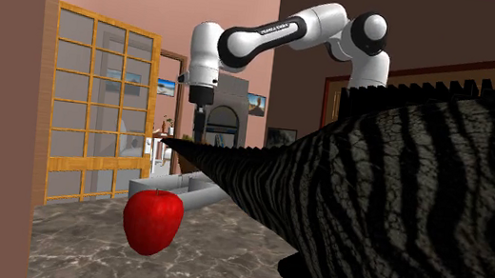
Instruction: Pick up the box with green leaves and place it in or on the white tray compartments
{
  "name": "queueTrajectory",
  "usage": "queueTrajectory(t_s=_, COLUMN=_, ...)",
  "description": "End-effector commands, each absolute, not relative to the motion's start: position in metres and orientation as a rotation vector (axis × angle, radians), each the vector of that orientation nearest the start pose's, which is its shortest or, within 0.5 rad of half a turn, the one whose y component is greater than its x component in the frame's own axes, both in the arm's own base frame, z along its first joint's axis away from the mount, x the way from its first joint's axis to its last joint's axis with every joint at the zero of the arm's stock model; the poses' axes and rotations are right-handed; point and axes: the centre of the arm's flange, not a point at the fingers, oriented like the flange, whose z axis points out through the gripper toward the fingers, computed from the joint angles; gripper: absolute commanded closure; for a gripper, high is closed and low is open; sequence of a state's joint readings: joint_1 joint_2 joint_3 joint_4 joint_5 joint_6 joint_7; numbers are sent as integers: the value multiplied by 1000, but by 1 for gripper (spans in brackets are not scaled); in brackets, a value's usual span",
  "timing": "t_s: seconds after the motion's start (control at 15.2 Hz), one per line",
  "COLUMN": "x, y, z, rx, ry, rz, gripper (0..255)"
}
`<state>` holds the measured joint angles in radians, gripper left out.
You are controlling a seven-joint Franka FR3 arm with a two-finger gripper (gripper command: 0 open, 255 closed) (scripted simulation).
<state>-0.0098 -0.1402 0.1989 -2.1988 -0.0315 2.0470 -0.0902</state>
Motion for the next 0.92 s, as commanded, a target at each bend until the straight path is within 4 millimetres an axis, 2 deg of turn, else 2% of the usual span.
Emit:
queueTrajectory(t_s=0.0, x=493, y=95, z=432, rx=-3164, ry=-465, rz=17, gripper=255)
queueTrajectory(t_s=0.46, x=493, y=95, z=395, rx=-3164, ry=-465, rz=17, gripper=255)
queueTrajectory(t_s=0.86, x=493, y=95, z=395, rx=-3164, ry=-465, rz=17, gripper=255)
